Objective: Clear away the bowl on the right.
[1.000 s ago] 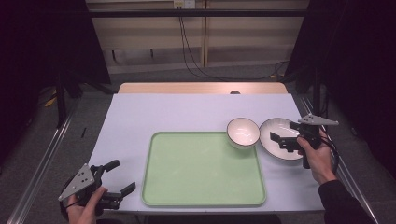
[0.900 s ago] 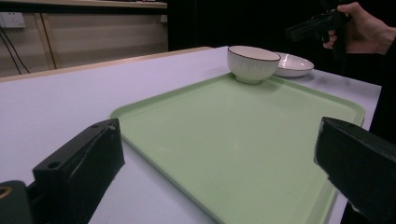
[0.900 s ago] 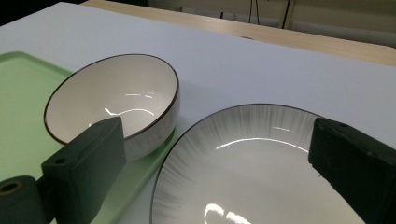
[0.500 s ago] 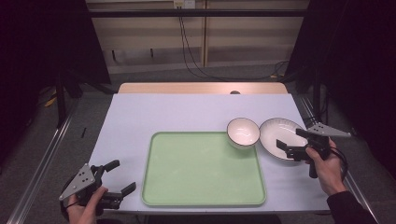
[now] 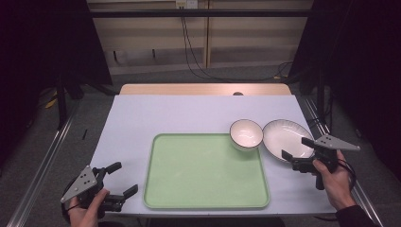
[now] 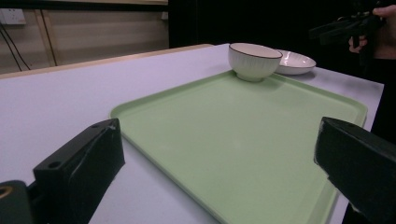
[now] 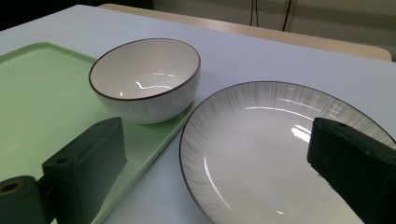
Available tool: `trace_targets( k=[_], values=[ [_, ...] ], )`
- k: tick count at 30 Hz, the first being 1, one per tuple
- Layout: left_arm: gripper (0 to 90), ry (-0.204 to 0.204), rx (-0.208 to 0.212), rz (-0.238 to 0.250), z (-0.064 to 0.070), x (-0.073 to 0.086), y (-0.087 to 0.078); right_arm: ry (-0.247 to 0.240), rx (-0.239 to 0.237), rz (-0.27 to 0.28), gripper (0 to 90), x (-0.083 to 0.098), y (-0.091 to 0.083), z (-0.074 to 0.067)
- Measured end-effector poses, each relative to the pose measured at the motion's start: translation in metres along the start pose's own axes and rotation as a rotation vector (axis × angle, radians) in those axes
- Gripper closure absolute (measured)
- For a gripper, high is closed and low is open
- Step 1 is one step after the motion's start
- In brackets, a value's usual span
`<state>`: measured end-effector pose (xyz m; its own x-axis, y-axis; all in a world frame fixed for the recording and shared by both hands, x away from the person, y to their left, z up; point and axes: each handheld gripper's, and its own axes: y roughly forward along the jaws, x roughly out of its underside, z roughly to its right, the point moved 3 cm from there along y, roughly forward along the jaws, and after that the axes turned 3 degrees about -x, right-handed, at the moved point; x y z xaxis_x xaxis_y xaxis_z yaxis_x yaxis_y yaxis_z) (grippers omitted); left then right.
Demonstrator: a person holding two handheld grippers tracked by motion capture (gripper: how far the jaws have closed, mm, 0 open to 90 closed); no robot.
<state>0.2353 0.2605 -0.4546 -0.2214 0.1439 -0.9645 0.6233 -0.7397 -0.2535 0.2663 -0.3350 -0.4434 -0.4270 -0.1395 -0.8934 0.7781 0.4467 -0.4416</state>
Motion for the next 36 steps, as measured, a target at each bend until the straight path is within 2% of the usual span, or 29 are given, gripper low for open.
trace_targets(
  k=[1, 8, 11, 15, 25, 26, 30, 34, 36],
  values=[
    [1.5, -0.010, 0.001, 0.009, 0.001, 0.000, 0.001, 0.003, -0.007, -0.007, 3.6, 0.001, -0.001, 0.000],
    [1.5, -0.006, -0.003, 0.011, 0.000, -0.001, 0.000, 0.003, -0.008, -0.003, 3.8, 0.011, -0.012, -0.005],
    [1.6, -0.009, -0.008, 0.014, 0.001, -0.001, 0.000, 0.010, -0.005, 0.018, 3.8, 0.013, -0.018, -0.007],
    [1.6, -0.017, -0.004, 0.019, 0.001, -0.001, -0.001, 0.023, 0.006, 0.019, 3.8, 0.018, -0.026, -0.010],
    [1.7, -0.010, -0.007, 0.018, 0.001, -0.001, -0.001, 0.025, 0.012, 0.044, 3.8, 0.032, -0.047, -0.013],
    [1.7, -0.011, -0.009, 0.020, 0.001, -0.001, -0.001, 0.022, 0.015, 0.031, 3.8, 0.037, -0.049, -0.016],
    [1.7, -0.011, -0.006, 0.018, 0.001, -0.001, -0.001, 0.010, 0.017, 0.026, 3.5, 0.041, -0.051, -0.018],
    [1.7, -0.016, -0.007, 0.022, 0.000, -0.001, -0.001, 0.020, 0.020, 0.029, 5.7, 0.042, -0.053, -0.016],
    [1.7, -0.009, -0.009, 0.022, 0.000, -0.001, -0.001, 0.022, 0.002, 0.022, 9.9, 0.042, -0.052, -0.017]
  ],
)
